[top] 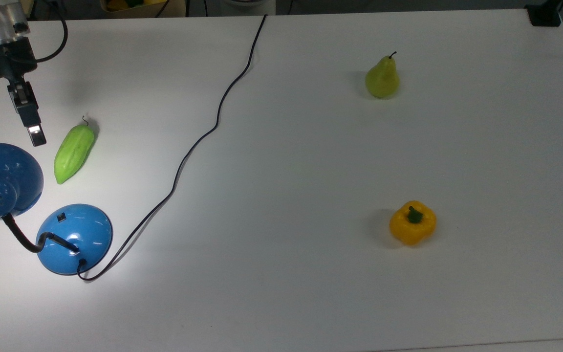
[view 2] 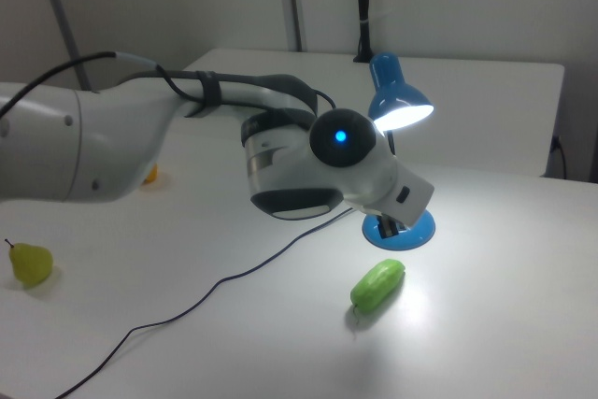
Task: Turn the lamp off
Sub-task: 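Move the gripper toward the blue lamp's round base, then lower the gripper and press the switch on the lamp base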
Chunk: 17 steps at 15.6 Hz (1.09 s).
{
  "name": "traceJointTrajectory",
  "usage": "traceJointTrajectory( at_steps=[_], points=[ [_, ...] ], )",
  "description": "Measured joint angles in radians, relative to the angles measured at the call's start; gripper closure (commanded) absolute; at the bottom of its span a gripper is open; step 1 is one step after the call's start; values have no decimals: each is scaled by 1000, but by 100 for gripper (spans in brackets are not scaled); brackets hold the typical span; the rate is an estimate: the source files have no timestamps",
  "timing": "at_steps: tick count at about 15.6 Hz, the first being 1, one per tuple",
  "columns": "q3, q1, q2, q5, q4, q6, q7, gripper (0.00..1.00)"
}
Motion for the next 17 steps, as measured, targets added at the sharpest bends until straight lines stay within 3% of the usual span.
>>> traceJointTrajectory(
  at_steps=[4,9,17],
  points=[
    [4,1,93,115,68,56,-7,100],
    [42,6,203,157,178,107,-7,100],
    [78,22,319,160,298,173,-6,100]
  ],
)
